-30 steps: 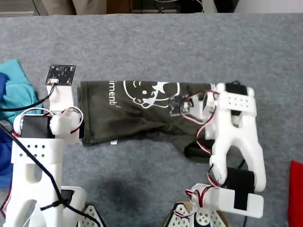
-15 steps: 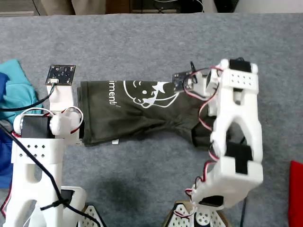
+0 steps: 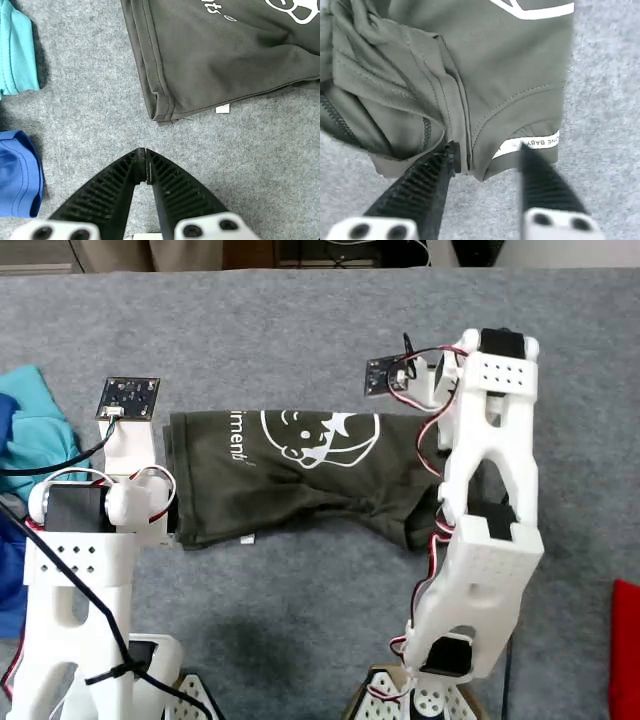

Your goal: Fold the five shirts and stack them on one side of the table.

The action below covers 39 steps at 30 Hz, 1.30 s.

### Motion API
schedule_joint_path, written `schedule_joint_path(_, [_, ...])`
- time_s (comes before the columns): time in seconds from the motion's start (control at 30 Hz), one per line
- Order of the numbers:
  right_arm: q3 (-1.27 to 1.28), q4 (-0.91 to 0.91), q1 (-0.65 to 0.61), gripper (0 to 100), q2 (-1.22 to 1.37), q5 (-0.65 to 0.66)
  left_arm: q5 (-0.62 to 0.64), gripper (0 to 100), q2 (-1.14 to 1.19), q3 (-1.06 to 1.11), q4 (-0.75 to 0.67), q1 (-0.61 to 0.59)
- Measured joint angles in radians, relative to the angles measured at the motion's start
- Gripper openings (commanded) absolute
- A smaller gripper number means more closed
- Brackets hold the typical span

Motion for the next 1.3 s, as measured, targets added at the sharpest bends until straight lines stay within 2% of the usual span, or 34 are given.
schedule_joint_path(0.17, [-0.008,0.071,0.0,21.7,0.002,-0.018,0.0,2,0.0,0.0,0.0,0.0])
schedule_joint_path(0.3, [0.02,0.112,0.017,20.0,-0.052,-0.018,0.0,2,0.0,0.0,0.0,0.0])
schedule_joint_path(0.47, [0.276,0.103,0.038,20.0,-0.265,0.048,0.0,2,0.0,0.0,0.0,0.0])
schedule_joint_path(0.87, [1.275,-0.382,0.005,20.1,-0.873,0.091,0.0,2,0.0,0.0,0.0,0.0])
schedule_joint_path(1.13, [1.421,-0.437,-0.005,19.9,-0.908,0.095,0.0,2,0.0,0.003,0.0,0.0])
schedule_joint_path(1.3, [1.445,-0.551,-0.005,19.8,-0.901,0.095,0.0,2,0.0,0.003,0.0,0.0])
